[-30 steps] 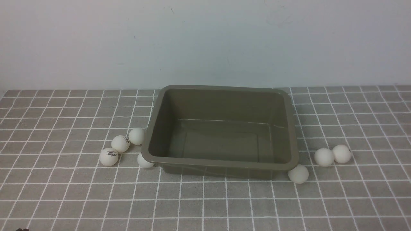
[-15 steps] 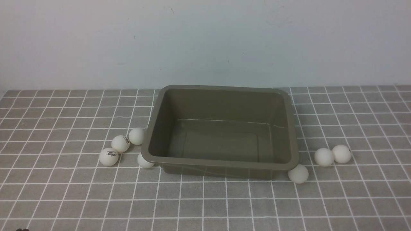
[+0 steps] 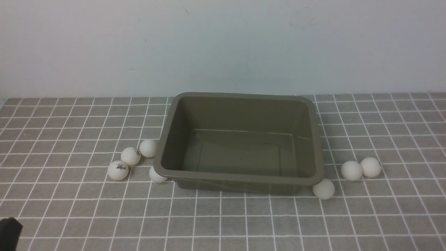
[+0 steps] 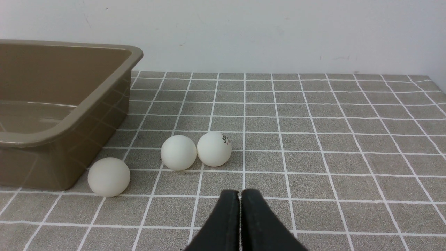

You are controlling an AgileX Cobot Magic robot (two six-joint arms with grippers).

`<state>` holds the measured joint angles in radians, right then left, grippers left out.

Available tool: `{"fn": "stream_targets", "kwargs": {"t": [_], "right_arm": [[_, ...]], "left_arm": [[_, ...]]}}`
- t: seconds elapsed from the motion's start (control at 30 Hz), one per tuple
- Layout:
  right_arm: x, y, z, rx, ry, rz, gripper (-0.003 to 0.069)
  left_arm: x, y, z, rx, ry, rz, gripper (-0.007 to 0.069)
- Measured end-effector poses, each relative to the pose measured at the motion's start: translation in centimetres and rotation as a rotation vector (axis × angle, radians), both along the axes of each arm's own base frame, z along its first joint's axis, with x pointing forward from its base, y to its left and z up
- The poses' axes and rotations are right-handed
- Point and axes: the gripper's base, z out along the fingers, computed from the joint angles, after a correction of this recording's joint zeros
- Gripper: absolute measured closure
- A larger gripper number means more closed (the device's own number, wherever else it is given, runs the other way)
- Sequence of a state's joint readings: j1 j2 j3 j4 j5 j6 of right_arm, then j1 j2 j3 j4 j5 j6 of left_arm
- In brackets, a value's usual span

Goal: Put the table tennis balls into the box on the grey coffee tablecloth.
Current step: 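Reach for and grasp a ping pong ball on the table beside the basket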

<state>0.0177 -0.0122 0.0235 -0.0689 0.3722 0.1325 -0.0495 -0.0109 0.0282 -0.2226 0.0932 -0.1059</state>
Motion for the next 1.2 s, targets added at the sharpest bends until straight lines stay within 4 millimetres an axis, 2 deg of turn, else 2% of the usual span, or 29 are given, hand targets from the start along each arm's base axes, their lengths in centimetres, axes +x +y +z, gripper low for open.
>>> {"fn": "stream_targets", "kwargs": {"t": [0.03,0.13,0.17,0.23,0.33,0.37,0.43,0.57,0.6,0.63,0.67,0.7,0.73,0.8,0.83,0.9,0.93,0.97,1.0,1.1,1.2], "right_arm": [[0.0,0.0,0.0,0.0,0.0,0.0,0.0666],[0.1,0.1,0.2,0.061,-0.026,0.0,0.0666],[0.1,0.2,0.4,0.125,-0.054,0.0,0.0666],[0.2,0.3,1.6,0.361,-0.188,-0.004,0.0666],[0.1,0.1,2.9,0.601,-0.327,-0.013,0.0666],[0.1,-0.1,3.3,0.654,-0.372,-0.017,0.0666],[-0.1,-0.4,3.9,0.731,-0.455,-0.028,0.0666],[-0.2,-0.7,4.3,0.751,-0.508,-0.034,0.0666],[-0.2,-0.7,4.3,0.752,-0.508,-0.034,0.0666],[-0.2,-0.7,4.4,0.748,-0.512,-0.033,0.0666],[-0.2,-0.6,4.4,0.741,-0.495,-0.027,0.0666],[-0.2,-0.3,4.8,0.725,-0.448,-0.012,0.0666],[-0.2,-0.1,5.1,0.711,-0.418,-0.004,0.0666],[-0.3,0.2,6.8,0.651,-0.353,0.019,0.0666],[0.0,0.6,8.6,0.569,-0.235,0.026,0.0666],[0.5,0.9,11.1,0.473,-0.109,0.03,0.0666],[0.7,0.9,11.0,0.462,-0.097,0.027,0.0666],[1.4,1.0,12.9,0.369,0.013,0.03,0.0666],[1.9,1.0,13.2,0.345,0.057,0.027,0.0666],[4.3,1.0,16.0,0.164,0.29,0.042,0.0666],[6.0,0.9,16.9,0.093,0.379,0.056,0.0666]], "left_arm": [[0.0,0.1,0.6,-0.089,-0.063,0.013,0.0629],[-0.1,0.5,1.7,-0.198,-0.183,0.043,0.0629],[-0.2,0.8,2.3,-0.245,-0.247,0.06,0.0629],[-0.6,1.3,3.6,-0.339,-0.375,0.089,0.0629],[-1.0,1.2,5.8,-0.382,-0.406,0.065,0.0629],[-1.1,1.0,7.5,-0.383,-0.379,0.038,0.0629],[-0.2,0.2,10.6,-0.308,-0.218,-0.013,0.0629],[3.7,-1.1,13.0,-0.135,0.202,-0.087,0.0629],[4.0,-1.2,12.6,-0.125,0.241,-0.092,0.0629],[6.2,-1.6,12.6,-0.049,0.442,-0.13,0.0629],[7.0,-1.7,12.8,-0.022,0.503,-0.145,0.0629],[8.9,-2.0,12.0,0.03,0.658,-0.183,0.0629],[9.4,-2.0,12.0,0.052,0.695,-0.198,0.0629],[11.7,-2.2,11.0,0.098,0.816,-0.234,0.0629],[14.0,-2.3,9.8,0.157,0.906,-0.272,0.0629],[16.3,-2.4,8.9,0.195,0.962,-0.301,0.0629],[16.4,-2.4,8.6,0.194,0.973,-0.302,0.0629],[18.1,-2.5,7.9,0.213,1.006,-0.318,0.0629],[18.7,-2.5,7.6,0.217,1.021,-0.323,0.0629],[21.7,-2.7,6.1,0.248,1.077,-0.353,0.0629],[23.4,-2.7,5.3,0.29,1.087,-0.373,0.0629]]}}
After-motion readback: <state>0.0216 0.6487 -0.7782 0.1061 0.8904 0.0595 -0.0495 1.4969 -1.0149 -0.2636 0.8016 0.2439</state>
